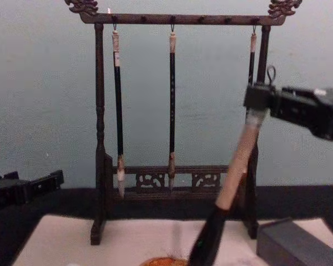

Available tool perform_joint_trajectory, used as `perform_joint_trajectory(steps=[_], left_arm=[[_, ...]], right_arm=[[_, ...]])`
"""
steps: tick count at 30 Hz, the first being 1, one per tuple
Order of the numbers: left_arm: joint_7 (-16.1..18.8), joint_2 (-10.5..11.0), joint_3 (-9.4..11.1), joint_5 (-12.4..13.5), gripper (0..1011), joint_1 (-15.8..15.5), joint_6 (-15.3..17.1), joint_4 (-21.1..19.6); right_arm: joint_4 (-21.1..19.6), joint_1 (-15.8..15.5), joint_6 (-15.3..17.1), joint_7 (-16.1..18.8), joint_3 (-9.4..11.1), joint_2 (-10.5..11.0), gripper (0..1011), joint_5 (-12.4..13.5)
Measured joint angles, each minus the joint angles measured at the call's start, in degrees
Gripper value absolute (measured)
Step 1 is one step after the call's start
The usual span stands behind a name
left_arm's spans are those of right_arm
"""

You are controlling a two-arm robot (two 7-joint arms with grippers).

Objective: Pick up the brush from the inkstone, write on the paper, then place the brush back to its original position.

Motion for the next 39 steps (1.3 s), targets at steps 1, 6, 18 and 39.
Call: perform_joint_trajectory(steps=[1,6,18,39], left_arm=[[0.0,0.0,0.0,0.0,1000,0.0,0.0,0.0],[0.0,0.0,0.0,0.0,1002,0.0,0.0,0.0],[0.0,0.0,0.0,0.0,1002,0.0,0.0,0.0],[0.0,0.0,0.0,0.0,1002,0.0,0.0,0.0]], right_arm=[[-0.4,0.1,0.1,0.2,0.0,-0.2,178,0.3],[-1.5,0.5,0.7,0.7,-0.6,-0.9,178,1.2],[-2.1,0.9,1.6,1.5,-3.9,-2.0,178,1.7],[1.4,0.9,1.8,1.2,-4.1,-1.6,178,1.8]])
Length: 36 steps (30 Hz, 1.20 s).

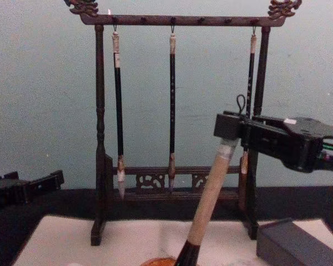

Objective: Pick up the brush from the inkstone, write on the paper, then place the brush back to its original position.

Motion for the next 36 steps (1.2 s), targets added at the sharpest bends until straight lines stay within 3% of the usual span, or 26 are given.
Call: perform_joint_trajectory(steps=[27,36], left_arm=[[0.0,0.0,0.0,0.0,1002,0.0,0.0,0.0],[0.0,0.0,0.0,0.0,1002,0.0,0.0,0.0]], right_arm=[[0.6,0.2,-0.9,-1.3,3.5,1.1,179,0.2],[-1.7,0.8,-1.0,-1.1,2.7,-0.3,178,0.3]])
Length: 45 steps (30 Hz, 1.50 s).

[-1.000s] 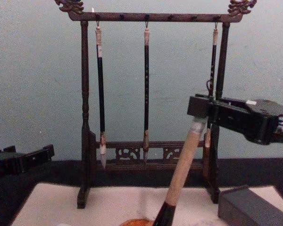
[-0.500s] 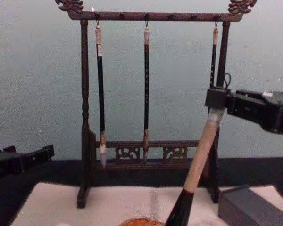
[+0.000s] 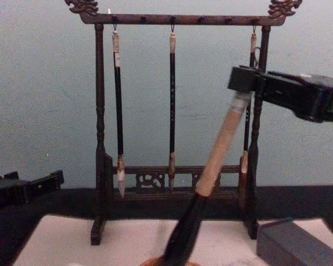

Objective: Pick up the brush from the inkstone, write on the paper, then place the brush back to its original position.

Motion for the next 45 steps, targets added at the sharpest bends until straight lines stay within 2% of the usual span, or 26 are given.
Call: perform_joint_trajectory(steps=[10,20,45], left_arm=[[0.0,0.0,0.0,0.0,1002,0.0,0.0,0.0],[0.0,0.0,0.0,0.0,1002,0.0,0.0,0.0],[0.0,0.0,0.0,0.0,1000,0.0,0.0,0.0]], right_arm=[[-0.3,0.2,0.5,0.4,-2.1,-0.9,178,-0.4],[1.4,-0.5,0.8,0.4,-2.5,-0.3,178,-0.9],[3.8,-1.6,0.7,-0.5,0.9,0.6,178,0.8]])
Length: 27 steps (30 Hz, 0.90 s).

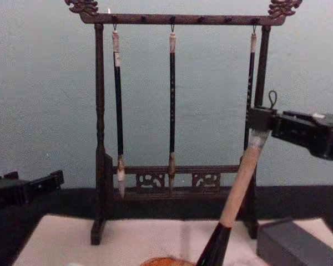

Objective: Pick up the brush from the inkstone, write on the paper, then place the brush back to its original position.

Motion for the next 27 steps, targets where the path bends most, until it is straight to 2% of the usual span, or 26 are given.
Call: perform_joint_trajectory(steps=[5,18,22,27], left_arm=[[0.0,0.0,0.0,0.0,1002,0.0,0.0,0.0],[0.0,0.0,0.0,0.0,1002,0.0,0.0,0.0],[0.0,0.0,0.0,0.0,1002,0.0,0.0,0.0],[0.0,0.0,0.0,0.0,1002,0.0,0.0,0.0]], right_arm=[[-0.7,-0.4,0.2,-0.9,0.9,-0.4,178,1.4],[-2.0,-0.3,5.0,-6.6,4.7,-2.6,178,11.3],[-2.3,-0.5,7.7,-10.6,6.0,-3.4,178,16.0],[-2.0,-0.7,9.5,-15.3,7.5,-4.3,178,20.1]])
